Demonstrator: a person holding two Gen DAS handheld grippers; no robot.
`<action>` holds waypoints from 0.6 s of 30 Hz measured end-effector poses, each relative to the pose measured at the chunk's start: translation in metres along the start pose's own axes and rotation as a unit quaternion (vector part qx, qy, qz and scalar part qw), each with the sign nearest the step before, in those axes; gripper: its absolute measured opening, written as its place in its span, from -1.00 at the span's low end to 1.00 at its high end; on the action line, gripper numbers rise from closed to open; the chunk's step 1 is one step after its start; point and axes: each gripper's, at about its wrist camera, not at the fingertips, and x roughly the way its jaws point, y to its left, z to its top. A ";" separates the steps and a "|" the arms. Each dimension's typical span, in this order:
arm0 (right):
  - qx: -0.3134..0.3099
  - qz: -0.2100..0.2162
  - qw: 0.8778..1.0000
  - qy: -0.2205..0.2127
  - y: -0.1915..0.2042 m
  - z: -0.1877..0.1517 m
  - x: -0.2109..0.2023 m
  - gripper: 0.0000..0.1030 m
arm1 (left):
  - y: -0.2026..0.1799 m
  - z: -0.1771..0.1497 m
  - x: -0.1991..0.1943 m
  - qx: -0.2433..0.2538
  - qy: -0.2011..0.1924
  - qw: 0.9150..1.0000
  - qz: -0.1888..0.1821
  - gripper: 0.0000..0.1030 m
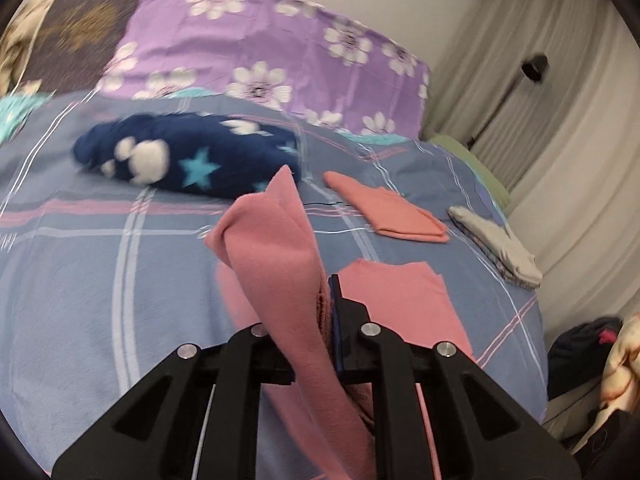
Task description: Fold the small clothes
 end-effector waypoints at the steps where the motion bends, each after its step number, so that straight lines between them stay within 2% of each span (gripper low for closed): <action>1: 0.020 0.003 1.000 0.000 -0.017 -0.002 -0.005 -0.93 | -0.012 0.002 0.006 0.010 0.003 1.000 0.001 -0.77; 5: 0.075 0.004 0.997 0.002 -0.064 -0.013 -0.016 -0.93 | -0.065 0.007 0.038 0.053 0.020 0.998 0.002 -0.77; 11: 0.133 -0.015 0.991 0.005 -0.122 -0.034 -0.030 -0.92 | -0.127 0.002 0.100 0.085 0.064 0.994 0.006 -0.77; 15: 0.179 0.002 0.984 0.026 -0.156 -0.048 -0.025 -0.92 | -0.158 -0.008 0.139 0.116 0.095 0.988 0.031 -0.77; 18: 0.193 0.016 0.981 0.034 -0.166 -0.057 -0.020 -0.91 | -0.173 -0.018 0.164 0.139 0.116 0.982 0.053 -0.77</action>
